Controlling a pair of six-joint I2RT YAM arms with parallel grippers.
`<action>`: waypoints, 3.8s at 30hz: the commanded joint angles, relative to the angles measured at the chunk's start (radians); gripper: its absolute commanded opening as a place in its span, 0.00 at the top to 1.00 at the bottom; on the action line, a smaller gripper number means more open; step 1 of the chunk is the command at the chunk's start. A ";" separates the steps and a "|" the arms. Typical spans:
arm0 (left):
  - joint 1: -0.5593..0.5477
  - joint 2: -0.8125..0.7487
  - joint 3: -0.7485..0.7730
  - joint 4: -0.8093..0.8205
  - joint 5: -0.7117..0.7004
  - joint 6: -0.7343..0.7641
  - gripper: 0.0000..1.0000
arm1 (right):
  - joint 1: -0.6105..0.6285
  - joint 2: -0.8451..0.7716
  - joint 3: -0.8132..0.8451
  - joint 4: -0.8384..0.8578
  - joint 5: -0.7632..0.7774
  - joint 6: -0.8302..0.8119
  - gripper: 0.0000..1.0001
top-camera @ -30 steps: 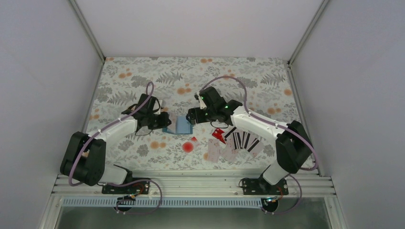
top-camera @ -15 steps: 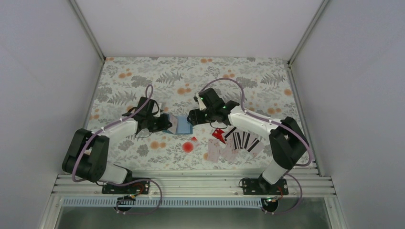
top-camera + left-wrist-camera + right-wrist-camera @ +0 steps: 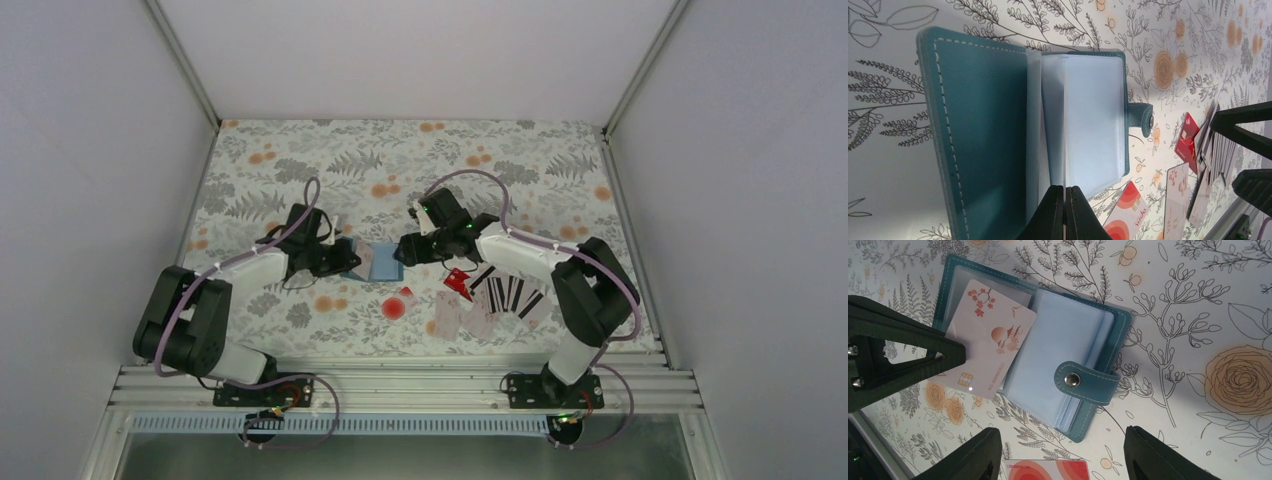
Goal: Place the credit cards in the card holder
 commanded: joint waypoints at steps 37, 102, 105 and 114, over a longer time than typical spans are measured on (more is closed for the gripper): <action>0.021 0.075 -0.088 0.204 0.059 0.021 0.98 | -0.065 0.182 -0.003 0.068 -0.179 -0.061 0.53; 0.049 0.122 -0.213 0.429 0.117 -0.215 0.98 | -0.063 0.310 -0.037 0.077 -0.277 -0.046 0.90; 0.051 0.122 -0.226 0.447 0.118 -0.225 0.98 | -0.063 0.314 -0.035 0.075 -0.280 -0.046 0.91; 0.050 0.148 -0.236 0.501 0.129 -0.257 0.98 | -0.063 0.321 -0.031 0.070 -0.285 -0.049 0.91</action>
